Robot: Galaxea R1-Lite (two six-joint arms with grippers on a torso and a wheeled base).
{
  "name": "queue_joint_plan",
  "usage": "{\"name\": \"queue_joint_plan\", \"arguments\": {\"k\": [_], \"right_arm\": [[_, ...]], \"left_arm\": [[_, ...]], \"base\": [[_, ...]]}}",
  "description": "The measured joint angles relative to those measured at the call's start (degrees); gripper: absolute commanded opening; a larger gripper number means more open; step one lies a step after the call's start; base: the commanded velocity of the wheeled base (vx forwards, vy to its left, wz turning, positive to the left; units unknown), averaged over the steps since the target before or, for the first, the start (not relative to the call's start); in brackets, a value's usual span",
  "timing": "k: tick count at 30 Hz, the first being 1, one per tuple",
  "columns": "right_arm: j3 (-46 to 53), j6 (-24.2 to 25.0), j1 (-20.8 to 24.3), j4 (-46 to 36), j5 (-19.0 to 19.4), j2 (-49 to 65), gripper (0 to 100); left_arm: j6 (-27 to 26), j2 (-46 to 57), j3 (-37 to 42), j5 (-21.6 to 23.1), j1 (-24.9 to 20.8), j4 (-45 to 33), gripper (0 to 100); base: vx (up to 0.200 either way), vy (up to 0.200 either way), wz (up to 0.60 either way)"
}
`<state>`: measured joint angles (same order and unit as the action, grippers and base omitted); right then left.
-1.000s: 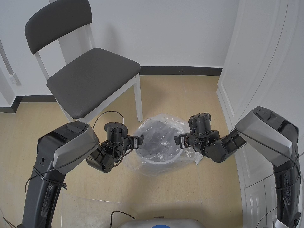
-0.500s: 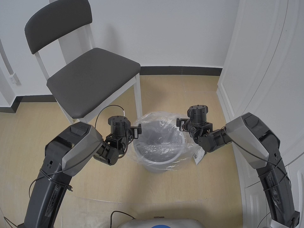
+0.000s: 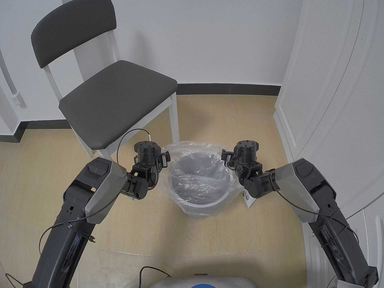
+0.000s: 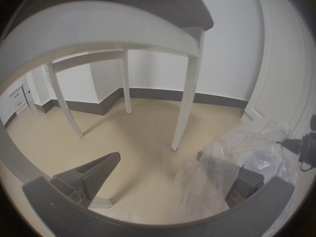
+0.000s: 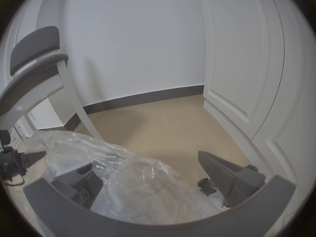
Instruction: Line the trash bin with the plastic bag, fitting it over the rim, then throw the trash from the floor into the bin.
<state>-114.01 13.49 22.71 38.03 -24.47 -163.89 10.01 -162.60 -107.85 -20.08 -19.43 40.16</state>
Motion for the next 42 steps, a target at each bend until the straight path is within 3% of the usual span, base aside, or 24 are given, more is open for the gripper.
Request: {"name": "queue_joint_plan", "arguments": {"k": [12, 21, 28, 32, 42], "right_arm": [[-0.57, 0.21, -0.78, 0.61, -0.02, -1.71, 100], [5.77, -0.11, -0.11, 0.63, 1.4, 4.07, 100], [19.58, -2.3, 0.61, -1.8, 7.42, 12.81, 100], [23.13, -3.56, 0.55, -5.46, 9.08, 16.42, 100], [24.41, -3.95, -1.66, -5.94, 9.63, 19.15, 100]], "left_arm": [[3.05, -1.51, 0.09, -0.01, 0.3, 0.02, 100], [6.19, 4.52, 9.14, 0.46, -0.27, 0.65, 100], [7.29, 11.76, 18.52, 6.14, -0.05, -0.22, 100], [7.97, 16.2, 22.91, 10.61, 0.06, -5.23, 100], [9.03, 19.19, 22.05, 11.68, 1.52, -8.35, 100]], "base": [[0.0, 0.0, 0.0], [0.0, 0.0, 0.0], [0.0, 0.0, 0.0], [0.0, 0.0, 0.0], [0.0, 0.0, 0.0]]}}
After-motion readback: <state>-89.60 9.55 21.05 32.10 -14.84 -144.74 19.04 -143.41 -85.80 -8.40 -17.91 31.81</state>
